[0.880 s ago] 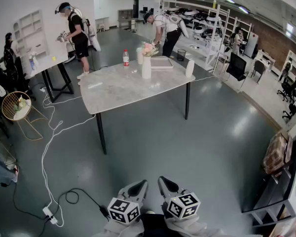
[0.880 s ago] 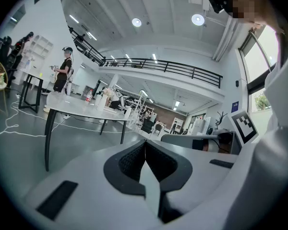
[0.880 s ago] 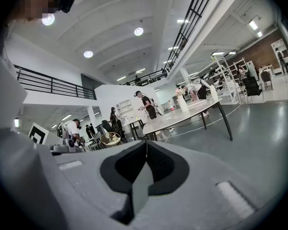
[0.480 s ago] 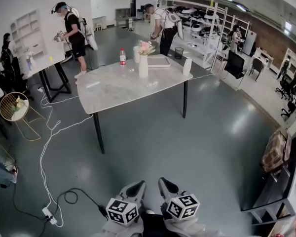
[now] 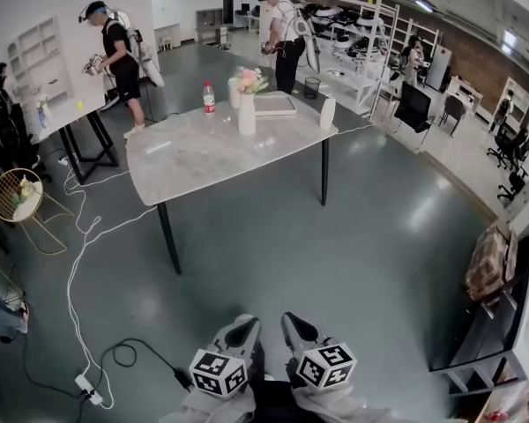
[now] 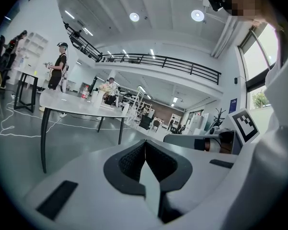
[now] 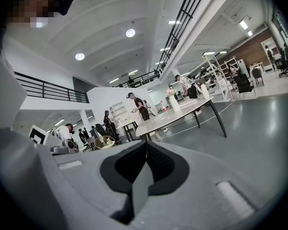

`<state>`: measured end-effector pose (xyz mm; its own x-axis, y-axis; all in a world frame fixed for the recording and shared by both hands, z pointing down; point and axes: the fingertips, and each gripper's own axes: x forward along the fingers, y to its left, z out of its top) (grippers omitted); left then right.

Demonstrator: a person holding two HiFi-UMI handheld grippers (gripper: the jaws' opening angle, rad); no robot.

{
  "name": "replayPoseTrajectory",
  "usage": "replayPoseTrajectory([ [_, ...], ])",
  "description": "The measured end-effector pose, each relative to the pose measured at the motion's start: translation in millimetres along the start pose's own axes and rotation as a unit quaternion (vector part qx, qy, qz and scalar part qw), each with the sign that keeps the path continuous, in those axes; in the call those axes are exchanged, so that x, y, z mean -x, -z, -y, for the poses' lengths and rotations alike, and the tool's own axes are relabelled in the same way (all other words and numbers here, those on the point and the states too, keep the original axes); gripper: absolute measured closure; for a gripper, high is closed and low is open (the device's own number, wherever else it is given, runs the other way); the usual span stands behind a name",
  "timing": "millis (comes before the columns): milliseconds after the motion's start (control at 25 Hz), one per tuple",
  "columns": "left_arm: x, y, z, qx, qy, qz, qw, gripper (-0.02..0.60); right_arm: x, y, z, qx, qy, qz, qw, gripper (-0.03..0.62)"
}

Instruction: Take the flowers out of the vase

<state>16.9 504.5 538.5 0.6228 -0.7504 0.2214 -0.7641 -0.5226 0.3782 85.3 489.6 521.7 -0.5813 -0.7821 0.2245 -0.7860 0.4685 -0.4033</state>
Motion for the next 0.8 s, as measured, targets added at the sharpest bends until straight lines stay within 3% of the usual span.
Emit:
replayPoseTrajectory([
  [800, -89, -52, -59, -0.010, 0.018, -0.024, 0.9995, 0.578, -99, -45, 49, -0.032, 0.001, -0.013, 0.999, 0.591],
])
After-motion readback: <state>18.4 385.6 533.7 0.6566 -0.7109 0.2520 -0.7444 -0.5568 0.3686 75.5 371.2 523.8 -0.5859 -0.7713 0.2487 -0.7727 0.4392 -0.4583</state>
